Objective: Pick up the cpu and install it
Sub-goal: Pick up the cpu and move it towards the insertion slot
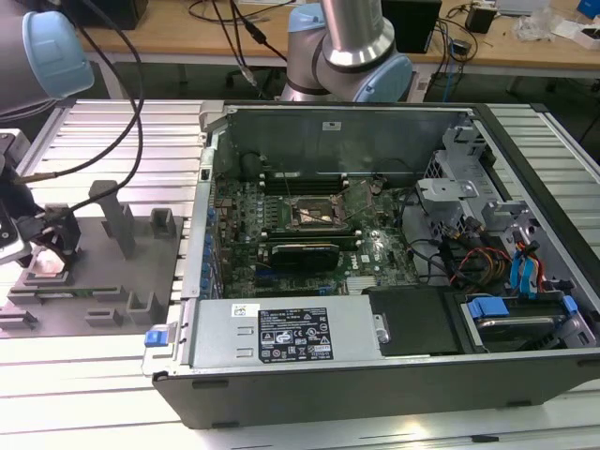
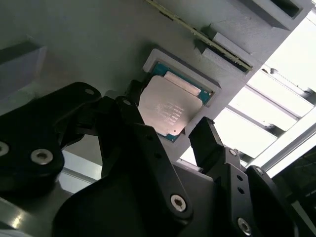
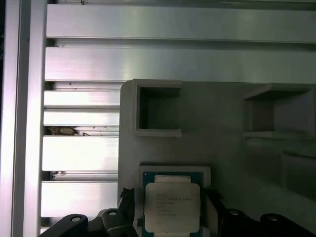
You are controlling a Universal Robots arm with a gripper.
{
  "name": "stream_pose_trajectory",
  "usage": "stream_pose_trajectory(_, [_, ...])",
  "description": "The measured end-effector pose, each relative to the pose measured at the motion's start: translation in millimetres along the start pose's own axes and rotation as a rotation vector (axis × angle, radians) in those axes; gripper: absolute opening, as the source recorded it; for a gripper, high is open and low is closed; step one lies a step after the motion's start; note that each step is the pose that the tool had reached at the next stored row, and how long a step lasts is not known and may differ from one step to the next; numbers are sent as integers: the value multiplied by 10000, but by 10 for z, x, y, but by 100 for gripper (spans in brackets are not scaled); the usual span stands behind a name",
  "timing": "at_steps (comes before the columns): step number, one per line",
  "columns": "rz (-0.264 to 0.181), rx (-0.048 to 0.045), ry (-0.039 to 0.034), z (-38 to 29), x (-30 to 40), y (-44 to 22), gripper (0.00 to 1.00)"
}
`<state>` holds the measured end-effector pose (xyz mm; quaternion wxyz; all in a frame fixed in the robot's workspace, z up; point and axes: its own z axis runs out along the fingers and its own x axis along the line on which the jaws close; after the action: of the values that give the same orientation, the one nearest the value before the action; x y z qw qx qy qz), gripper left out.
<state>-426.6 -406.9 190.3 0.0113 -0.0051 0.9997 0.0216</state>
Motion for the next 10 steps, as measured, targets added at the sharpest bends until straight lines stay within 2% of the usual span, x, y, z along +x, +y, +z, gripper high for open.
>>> stream_pose_trajectory(10, [30,13,11,15,-26,-14,66])
